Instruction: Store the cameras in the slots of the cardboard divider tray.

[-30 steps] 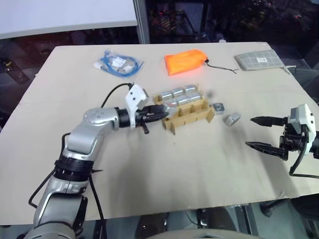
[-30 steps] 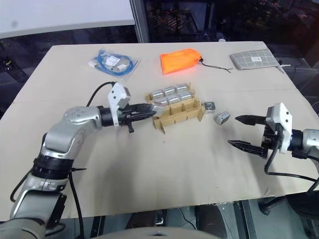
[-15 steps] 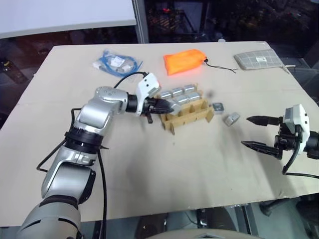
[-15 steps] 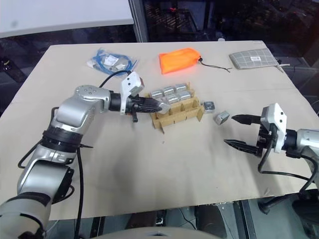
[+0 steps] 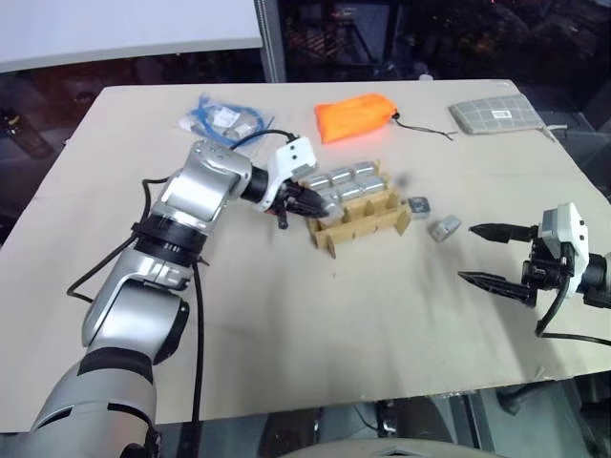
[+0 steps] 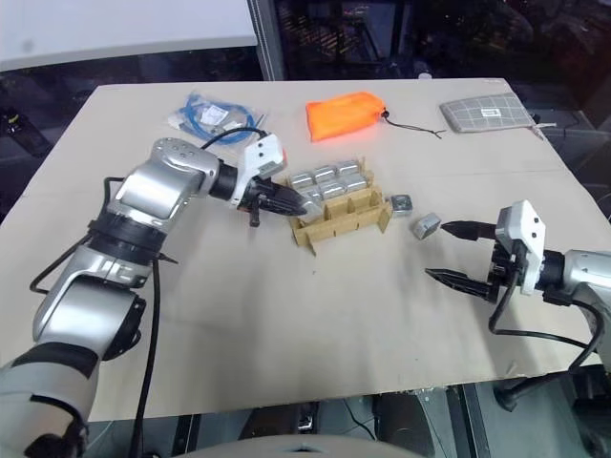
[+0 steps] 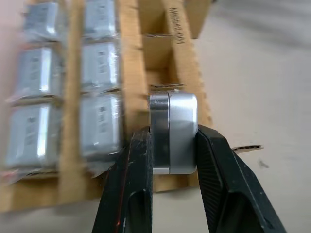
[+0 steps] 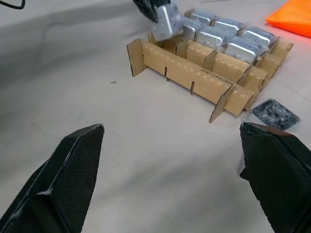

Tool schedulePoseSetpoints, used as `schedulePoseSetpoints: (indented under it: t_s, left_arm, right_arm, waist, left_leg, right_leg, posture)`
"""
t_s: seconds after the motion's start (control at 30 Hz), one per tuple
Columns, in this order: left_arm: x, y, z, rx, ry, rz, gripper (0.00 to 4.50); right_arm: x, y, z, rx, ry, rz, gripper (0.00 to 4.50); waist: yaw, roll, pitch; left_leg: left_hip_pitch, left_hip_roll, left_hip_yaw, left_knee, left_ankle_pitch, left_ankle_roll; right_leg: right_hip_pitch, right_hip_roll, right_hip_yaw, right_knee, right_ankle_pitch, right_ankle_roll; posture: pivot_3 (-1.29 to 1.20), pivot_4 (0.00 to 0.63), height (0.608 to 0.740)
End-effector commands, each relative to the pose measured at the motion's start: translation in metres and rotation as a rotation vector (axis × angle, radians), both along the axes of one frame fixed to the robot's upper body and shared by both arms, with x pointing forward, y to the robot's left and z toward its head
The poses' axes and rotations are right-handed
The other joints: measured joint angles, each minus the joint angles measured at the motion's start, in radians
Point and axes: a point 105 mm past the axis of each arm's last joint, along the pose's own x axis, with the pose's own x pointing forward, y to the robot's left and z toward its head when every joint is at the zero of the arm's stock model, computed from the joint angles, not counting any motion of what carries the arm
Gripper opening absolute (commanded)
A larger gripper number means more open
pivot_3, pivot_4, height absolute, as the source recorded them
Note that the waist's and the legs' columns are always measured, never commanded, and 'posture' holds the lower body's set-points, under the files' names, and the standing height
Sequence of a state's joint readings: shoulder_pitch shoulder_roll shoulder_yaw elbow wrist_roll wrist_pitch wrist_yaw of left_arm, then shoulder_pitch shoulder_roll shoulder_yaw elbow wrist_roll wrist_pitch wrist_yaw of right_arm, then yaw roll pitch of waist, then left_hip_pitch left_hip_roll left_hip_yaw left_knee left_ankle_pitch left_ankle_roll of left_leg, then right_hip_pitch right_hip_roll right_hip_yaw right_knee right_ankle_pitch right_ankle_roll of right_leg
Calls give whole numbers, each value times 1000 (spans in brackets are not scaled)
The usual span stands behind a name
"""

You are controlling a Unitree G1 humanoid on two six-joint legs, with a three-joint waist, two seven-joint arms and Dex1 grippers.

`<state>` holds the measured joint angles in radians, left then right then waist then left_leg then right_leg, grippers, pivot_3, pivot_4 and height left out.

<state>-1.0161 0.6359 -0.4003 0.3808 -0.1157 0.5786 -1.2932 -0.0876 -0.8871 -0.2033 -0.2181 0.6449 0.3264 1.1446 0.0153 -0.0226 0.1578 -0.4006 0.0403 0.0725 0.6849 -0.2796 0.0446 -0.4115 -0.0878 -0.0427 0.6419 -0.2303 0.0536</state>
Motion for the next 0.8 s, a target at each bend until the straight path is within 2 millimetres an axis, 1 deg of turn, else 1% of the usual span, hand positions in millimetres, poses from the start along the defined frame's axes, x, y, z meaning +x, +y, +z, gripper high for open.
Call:
schedulePoseSetpoints:
  t_s: [0.03,0.1,0.2,0.33,0.4,0.5,0.6,0.7,0.8]
  left_arm:
    - [5,-8,4,60,-13,-56,687]
    - [10,-6,4,124,-42,-74,687]
    - [18,-2,6,165,-66,-73,687]
    - [21,-7,6,191,-84,-95,687]
    - [21,-9,5,191,-99,-103,1712]
    - [24,-10,5,179,-116,-90,2994]
    - [29,-20,22,65,-139,-45,4458]
    - [26,-28,42,-55,-143,-34,4458]
    - [15,-32,65,-173,-174,-60,4458]
  right_arm:
    - [1,0,10,4,-55,-3,4452]
    - [1,1,11,10,-61,-3,4452]
    - [1,1,11,11,-63,-1,4452]
    - [3,1,12,17,-74,-3,4452]
    - [3,1,12,19,-77,-3,4500]
    - [3,2,12,23,-76,-4,4500]
    - [3,1,11,21,-75,-7,4500]
    - [4,-1,10,20,-78,-18,4500]
    - [6,-2,8,17,-80,-38,4500]
  waist:
    - [-1,-1,0]
    - [0,-1,0]
    - [0,-1,0]
    - [0,-1,0]
    - [0,-1,1]
    - [0,-1,1]
    - [2,-1,1]
    - [-1,-1,1]
    - [-2,-1,2]
  left_leg:
    - [0,0,0,0,0,1]
    - [-1,0,0,0,0,1]
    - [-1,0,0,0,0,1]
    - [-1,0,0,2,-1,1]
    - [-1,0,0,2,-1,1]
    - [-1,0,-1,2,-1,1]
    - [-1,0,-1,2,-1,1]
    - [-2,0,-1,3,-1,1]
    - [-3,0,-2,2,0,1]
  right_leg:
    - [0,0,0,0,0,0]
    - [0,0,0,0,0,0]
    - [-1,0,0,0,0,0]
    - [-1,0,0,1,0,0]
    - [-1,0,0,1,0,0]
    - [-1,0,0,1,0,0]
    - [-1,0,0,1,0,0]
    - [-1,0,-1,1,0,1]
    - [-2,0,0,1,0,1]
  posture:
    - [0,150,740]
    - [0,150,740]
    - [0,150,740]
    - [0,150,740]
    - [0,150,740]
    - [0,150,740]
    - [0,150,740]
    - [0,150,740]
    - [0,150,740]
